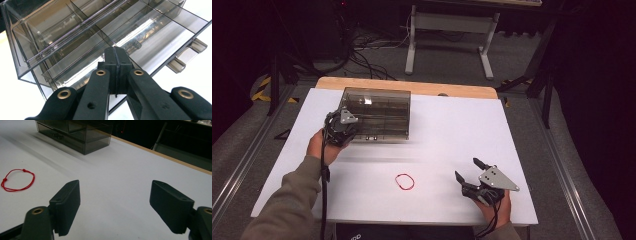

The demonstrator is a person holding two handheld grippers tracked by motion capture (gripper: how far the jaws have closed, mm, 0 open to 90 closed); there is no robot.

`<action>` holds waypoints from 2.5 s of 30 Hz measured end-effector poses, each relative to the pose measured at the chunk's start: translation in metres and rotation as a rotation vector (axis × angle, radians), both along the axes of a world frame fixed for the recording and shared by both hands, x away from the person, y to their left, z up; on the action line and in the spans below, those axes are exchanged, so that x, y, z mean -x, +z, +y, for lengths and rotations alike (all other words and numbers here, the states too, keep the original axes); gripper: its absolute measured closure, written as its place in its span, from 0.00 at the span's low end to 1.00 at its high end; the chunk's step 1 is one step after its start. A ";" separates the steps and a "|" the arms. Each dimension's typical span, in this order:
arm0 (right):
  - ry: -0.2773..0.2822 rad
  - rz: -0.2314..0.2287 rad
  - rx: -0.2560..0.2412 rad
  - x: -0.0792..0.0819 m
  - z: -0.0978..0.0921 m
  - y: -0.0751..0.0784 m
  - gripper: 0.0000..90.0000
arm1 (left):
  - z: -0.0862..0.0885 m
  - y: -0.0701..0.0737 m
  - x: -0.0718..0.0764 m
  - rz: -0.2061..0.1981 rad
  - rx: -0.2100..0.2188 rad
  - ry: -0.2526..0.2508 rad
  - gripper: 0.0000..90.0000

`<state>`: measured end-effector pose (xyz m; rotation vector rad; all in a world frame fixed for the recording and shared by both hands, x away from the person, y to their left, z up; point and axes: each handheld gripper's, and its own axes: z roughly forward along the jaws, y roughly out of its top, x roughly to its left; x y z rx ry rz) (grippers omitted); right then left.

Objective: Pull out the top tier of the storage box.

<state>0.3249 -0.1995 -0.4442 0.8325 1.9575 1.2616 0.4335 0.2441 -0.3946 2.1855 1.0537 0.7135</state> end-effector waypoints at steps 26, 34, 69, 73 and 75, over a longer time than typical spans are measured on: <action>0.044 0.027 0.019 -0.002 0.006 -0.003 0.29 | -0.025 0.008 0.024 -0.091 0.071 -0.189 0.75; 0.056 0.042 0.031 -0.002 0.006 -0.004 0.29 | -0.033 0.003 0.022 -0.069 0.108 -0.229 0.71; 0.068 0.071 0.058 -0.003 0.011 -0.007 0.30 | 0.025 -0.003 0.002 -0.011 0.085 -0.033 1.00; 0.068 0.073 0.060 -0.003 0.011 -0.007 0.30 | 0.032 -0.004 0.001 -0.003 0.112 -0.036 1.00; 0.069 0.074 0.059 -0.002 0.011 -0.007 0.30 | 0.035 -0.004 0.002 -0.006 0.101 -0.032 1.00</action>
